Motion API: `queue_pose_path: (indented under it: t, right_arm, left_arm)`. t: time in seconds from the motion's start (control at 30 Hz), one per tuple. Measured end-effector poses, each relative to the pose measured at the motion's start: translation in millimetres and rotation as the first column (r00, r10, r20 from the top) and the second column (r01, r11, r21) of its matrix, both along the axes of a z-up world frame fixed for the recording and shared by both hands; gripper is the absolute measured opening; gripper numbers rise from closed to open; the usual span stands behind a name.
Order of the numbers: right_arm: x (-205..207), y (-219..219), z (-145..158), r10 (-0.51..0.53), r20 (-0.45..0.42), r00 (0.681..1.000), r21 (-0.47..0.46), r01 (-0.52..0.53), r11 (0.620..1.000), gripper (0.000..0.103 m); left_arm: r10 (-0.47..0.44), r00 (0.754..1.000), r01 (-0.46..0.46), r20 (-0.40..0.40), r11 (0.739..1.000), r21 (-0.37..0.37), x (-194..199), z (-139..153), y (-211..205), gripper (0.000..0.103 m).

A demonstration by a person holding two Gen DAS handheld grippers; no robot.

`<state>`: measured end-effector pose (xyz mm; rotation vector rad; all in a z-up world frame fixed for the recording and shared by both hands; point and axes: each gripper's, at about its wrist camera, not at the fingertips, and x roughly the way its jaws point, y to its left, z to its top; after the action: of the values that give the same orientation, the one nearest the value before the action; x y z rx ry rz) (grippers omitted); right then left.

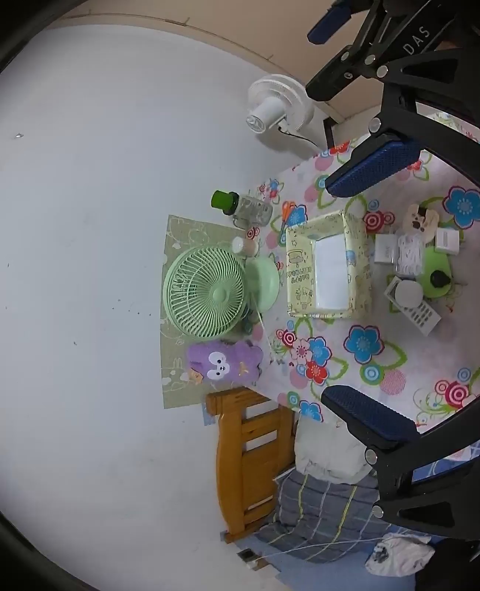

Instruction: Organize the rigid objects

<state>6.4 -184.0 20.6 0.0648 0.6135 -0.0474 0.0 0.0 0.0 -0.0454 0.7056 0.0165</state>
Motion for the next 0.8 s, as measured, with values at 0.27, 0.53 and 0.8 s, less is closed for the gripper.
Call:
queue_pose_path:
  t: [0.27,0.53,0.8]
  right_arm:
    - [1.4,6.1,0.7,-0.009,-0.020,1.000,-0.042,0.008,0.999,0.100]
    - [-6.4,-0.6,-2.5,-0.010,-0.006,1.000,-0.013,0.010,1.000,0.100]
    - [-3.8,-1.1,1.1,-0.010,0.000,1.000,-0.010,0.010,1.000,0.100]
  left_arm:
    - [-0.003,1.000,0.005,0.028,0.997,-0.071,2.6,-1.0,7.6,0.103]
    - [-0.007,1.000,0.006,0.027,1.000,0.013,-2.2,3.3,-0.6,0.103]
    - [-0.002,0.999,0.001,0.040,0.999,0.032,-5.1,3.2,-7.6,0.103]
